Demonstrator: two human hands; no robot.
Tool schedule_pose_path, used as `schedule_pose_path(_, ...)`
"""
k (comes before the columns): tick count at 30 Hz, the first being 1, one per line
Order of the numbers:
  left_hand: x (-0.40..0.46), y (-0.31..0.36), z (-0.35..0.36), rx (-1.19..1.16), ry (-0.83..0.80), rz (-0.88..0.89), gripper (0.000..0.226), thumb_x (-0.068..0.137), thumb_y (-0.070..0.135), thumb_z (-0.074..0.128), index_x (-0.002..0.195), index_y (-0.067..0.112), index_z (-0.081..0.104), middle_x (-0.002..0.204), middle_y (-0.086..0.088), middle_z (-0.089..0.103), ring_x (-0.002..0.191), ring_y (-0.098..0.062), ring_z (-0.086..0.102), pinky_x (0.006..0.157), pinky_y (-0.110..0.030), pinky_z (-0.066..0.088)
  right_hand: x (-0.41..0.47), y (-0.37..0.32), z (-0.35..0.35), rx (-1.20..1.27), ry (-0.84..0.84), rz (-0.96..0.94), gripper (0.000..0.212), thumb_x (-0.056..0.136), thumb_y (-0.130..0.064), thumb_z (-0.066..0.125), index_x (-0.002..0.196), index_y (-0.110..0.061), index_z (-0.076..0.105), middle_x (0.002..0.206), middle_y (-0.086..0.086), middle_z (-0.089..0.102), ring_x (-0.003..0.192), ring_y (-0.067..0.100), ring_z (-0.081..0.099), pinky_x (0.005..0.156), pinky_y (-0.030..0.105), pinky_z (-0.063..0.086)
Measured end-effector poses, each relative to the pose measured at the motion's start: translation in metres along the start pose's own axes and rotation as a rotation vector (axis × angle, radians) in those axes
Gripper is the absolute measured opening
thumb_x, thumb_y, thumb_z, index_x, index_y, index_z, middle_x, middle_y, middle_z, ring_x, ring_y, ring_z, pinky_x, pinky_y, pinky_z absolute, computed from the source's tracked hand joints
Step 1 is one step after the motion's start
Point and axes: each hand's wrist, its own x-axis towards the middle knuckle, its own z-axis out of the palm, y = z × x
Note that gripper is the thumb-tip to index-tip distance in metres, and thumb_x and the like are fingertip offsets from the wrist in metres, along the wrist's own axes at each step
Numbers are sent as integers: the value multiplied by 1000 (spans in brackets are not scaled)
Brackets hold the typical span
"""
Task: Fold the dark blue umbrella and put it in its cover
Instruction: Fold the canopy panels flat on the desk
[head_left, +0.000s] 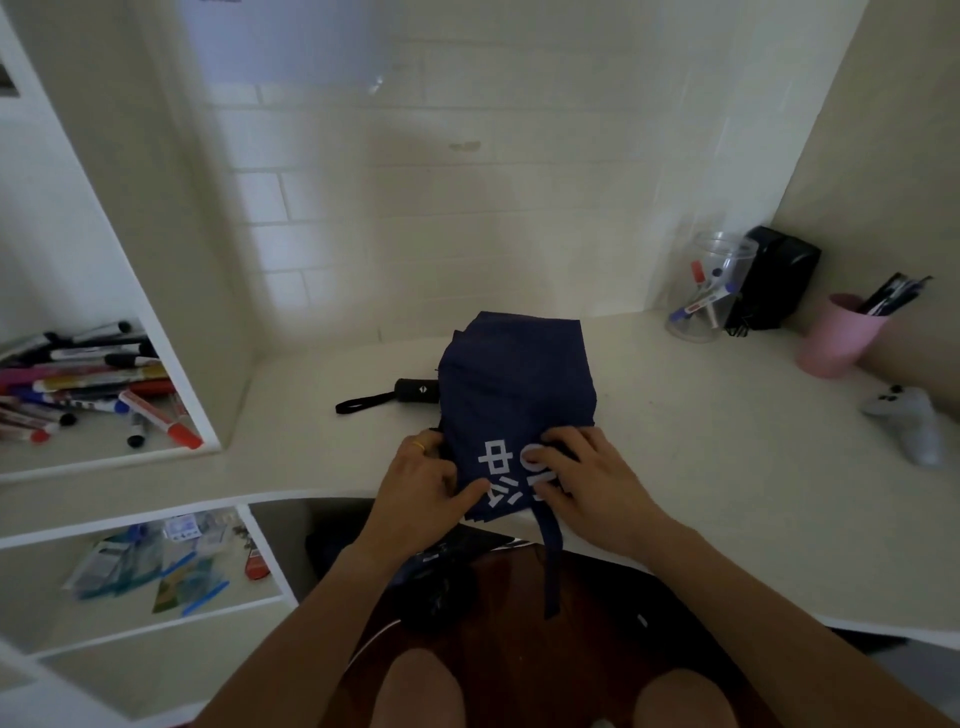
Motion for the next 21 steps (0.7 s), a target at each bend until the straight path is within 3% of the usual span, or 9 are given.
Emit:
schedule_pose_path(3, -2, 5, -8, 81, 215, 64, 46, 74, 59, 74, 75, 22, 47, 102, -2, 48, 97, -18, 47, 80, -29, 47, -1, 6, 5, 7, -57, 4, 40, 95, -43, 47, 128, -27, 63, 129, -1, 58, 112, 23, 51, 95, 36, 49)
schedule_pose_path(5, 1, 18, -13, 33, 321, 228, 34, 82, 47, 73, 91, 19, 56, 111, -3, 51, 106, -19, 49, 89, -31, 47, 1, 7, 3, 0, -74, -12, 42, 94, -46, 46, 128, -28, 63, 129, -2, 57, 111, 23, 51, 95, 35, 48)
schedule_pose_path(6, 5, 23, -14, 50, 296, 348, 26, 91, 39, 67, 103, 18, 62, 121, -4, 55, 117, -20, 51, 98, -34, 46, 2, 7, 1, -5, -83, -14, 42, 94, -47, 46, 128, -29, 62, 128, -2, 57, 111, 23, 51, 95, 35, 48)
schedule_pose_path(8, 12, 27, -9, 183, 128, 507, 36, 104, 33, 46, 132, 17, 61, 143, -4, 54, 138, -21, 45, 114, -39, 38, 5, 7, -2, -16, -99, -25, 43, 92, -49, 47, 126, -28, 63, 128, -1, 57, 112, 24, 51, 93, 39, 48)
schedule_pose_path(11, 13, 10, -1, 353, -121, 426, 57, 105, 49, 25, 155, 25, 35, 165, -1, 29, 153, -18, 22, 121, -44, 26, 7, 10, -5, -46, -152, -59, 47, 94, -51, 46, 134, -28, 56, 143, 3, 48, 128, 26, 45, 105, 44, 44)
schedule_pose_path(14, 8, -10, -1, 383, -248, 340, 63, 100, 67, 14, 158, 44, 8, 169, 6, 6, 156, -14, 4, 126, -45, 10, 4, 22, -5, 21, -341, 17, 68, 98, -65, 27, 158, -39, 10, 168, -7, 10, 153, 12, 12, 125, 38, 16)
schedule_pose_path(16, 9, -15, -1, 389, -275, 327, 63, 98, 72, 12, 156, 51, -1, 169, 9, -1, 155, -12, -1, 126, -45, 6, 4, 30, -3, 0, -476, 49, 72, 97, -69, 15, 156, -39, -13, 166, -16, -12, 152, 2, -10, 126, 36, 5)
schedule_pose_path(19, 22, -17, 2, 391, -291, 313, 63, 97, 74, 14, 154, 55, -2, 169, 11, -2, 155, -11, -2, 125, -46, 5, 14, 37, -6, -8, -566, 71, 74, 95, -72, 14, 155, -39, -14, 163, -20, -18, 150, 0, -14, 126, 36, 2)
schedule_pose_path(21, 29, -18, 4, 382, -292, 308, 63, 96, 76, 14, 154, 56, 0, 169, 11, -2, 155, -10, -3, 125, -48, 5, 27, 41, -16, 86, -615, 146, 78, 93, -73, 31, 158, -39, 3, 166, -17, -1, 153, 7, 5, 125, 33, 12)
